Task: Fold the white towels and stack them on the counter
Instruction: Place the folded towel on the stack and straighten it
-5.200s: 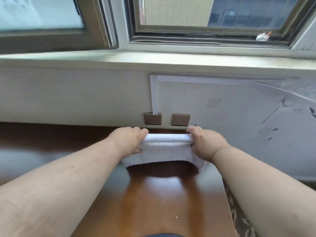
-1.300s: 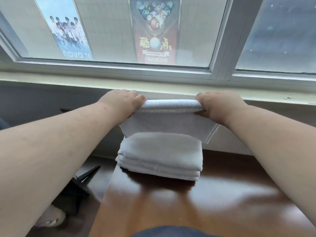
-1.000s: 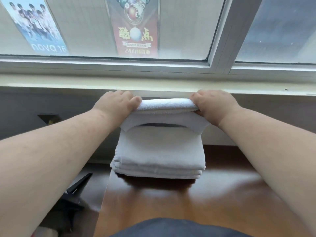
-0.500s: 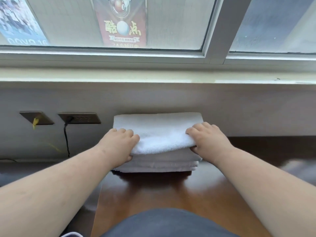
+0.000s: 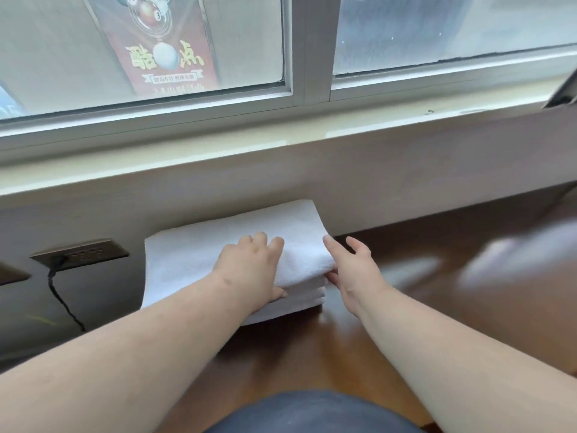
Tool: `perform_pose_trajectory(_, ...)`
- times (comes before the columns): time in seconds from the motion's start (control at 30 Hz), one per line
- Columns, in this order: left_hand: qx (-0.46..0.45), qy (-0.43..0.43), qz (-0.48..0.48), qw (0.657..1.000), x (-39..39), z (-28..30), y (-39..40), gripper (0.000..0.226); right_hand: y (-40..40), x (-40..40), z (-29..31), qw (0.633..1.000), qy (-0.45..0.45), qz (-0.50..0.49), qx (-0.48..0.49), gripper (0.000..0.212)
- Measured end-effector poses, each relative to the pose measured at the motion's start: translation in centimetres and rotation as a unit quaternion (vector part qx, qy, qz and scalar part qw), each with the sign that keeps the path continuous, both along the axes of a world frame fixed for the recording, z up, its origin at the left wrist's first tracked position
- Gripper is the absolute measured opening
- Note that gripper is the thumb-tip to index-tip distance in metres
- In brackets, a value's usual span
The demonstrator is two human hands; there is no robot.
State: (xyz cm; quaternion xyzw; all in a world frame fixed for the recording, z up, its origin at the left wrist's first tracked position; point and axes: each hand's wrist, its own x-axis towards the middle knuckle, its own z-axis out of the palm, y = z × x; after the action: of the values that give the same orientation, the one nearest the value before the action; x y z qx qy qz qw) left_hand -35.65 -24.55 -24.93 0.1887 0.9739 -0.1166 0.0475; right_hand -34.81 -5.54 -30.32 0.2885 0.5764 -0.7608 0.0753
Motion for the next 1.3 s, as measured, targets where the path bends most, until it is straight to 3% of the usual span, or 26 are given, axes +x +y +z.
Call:
perform_pose_trajectory(0.1, 0.05, 0.031, -0.055, 0.997, -0.9, -0.5, 3.9, 0.079, 0.6, -1.3, 0.5, 0.994, -0.046, 0.009, -0.102, 0.054)
perform_pose_trajectory(0.17, 0.05, 0.034, -0.05, 0.997, -1.4, -0.9, 5.8, 0.065, 1.1, -2.4, 1.3, 0.985, -0.081, 0.063, -0.135, 0.054)
perform_pose_trajectory(0.3, 0.059, 0.022, -0.021, 0.998, -2.6, -1.6, 7.0, 0.041, 2.1, -6.1, 2.2, 0.975, -0.123, 0.164, -0.084, 0.058)
perform_pose_trajectory(0.43, 0.139, -0.055, -0.059, 0.987, -3.2, -1.5, 6.3, 0.052, 1.3, -8.3, 2.2, 0.96, -0.161, 0.23, -0.013, 0.046)
perform_pose_trajectory(0.5, 0.19, -0.08, -0.017, 0.978, -4.3, -0.8, 5.7, 0.052, 0.8, -8.5, 1.5, 0.954, -0.145, 0.256, 0.056, 0.043)
perform_pose_trajectory(0.6, 0.275, -0.04, 0.071, 0.958, -7.8, 0.0, 4.7, 0.031, 0.6, -8.6, 0.7, 0.952, -0.054, 0.262, 0.152, 0.039)
perform_pose_trajectory(0.67, 0.266, -0.029, 0.114, 0.957, -10.1, 0.4, 4.5, 0.037, 0.6, -8.7, 1.0, 0.957, -0.019, 0.258, 0.133, 0.027)
perform_pose_trajectory(0.77, 0.24, -0.106, 0.145, 0.954, -12.4, 0.8, 5.0, 0.063, 0.5, -8.9, 1.5, 0.957, -0.002, 0.279, 0.077, 0.032)
perform_pose_trajectory(0.9, 0.223, -0.16, 0.106, 0.956, -13.7, 1.0, 4.7, 0.047, 0.5, -9.1, 1.3, 0.959, 0.006, 0.281, 0.038, 0.041)
perform_pose_trajectory(0.97, 0.224, -0.155, 0.087, 0.958, -14.0, 0.8, 4.1, 0.04, 0.7, -9.1, 0.9, 0.958, 0.005, 0.27, 0.092, 0.045)
perform_pose_trajectory(1.07, 0.2, -0.166, 0.07, 0.963, -14.2, 0.2, 3.0, 0.051, 1.1, -8.9, 0.2, 0.934, 0.013, 0.245, 0.259, 0.067)
perform_pose_trajectory(1.2, 0.212, -0.082, 0.076, 0.971, -13.4, -0.9, 1.5, 0.061, 0.7, -9.6, -0.3, 0.907, 0.087, 0.227, 0.344, 0.054)
perform_pose_trajectory(1.3, 0.186, -0.057, 0.086, 0.977, -12.6, -1.6, 1.2, 0.053, 0.3, -10.6, -0.2, 0.9, 0.085, 0.228, 0.363, 0.052)
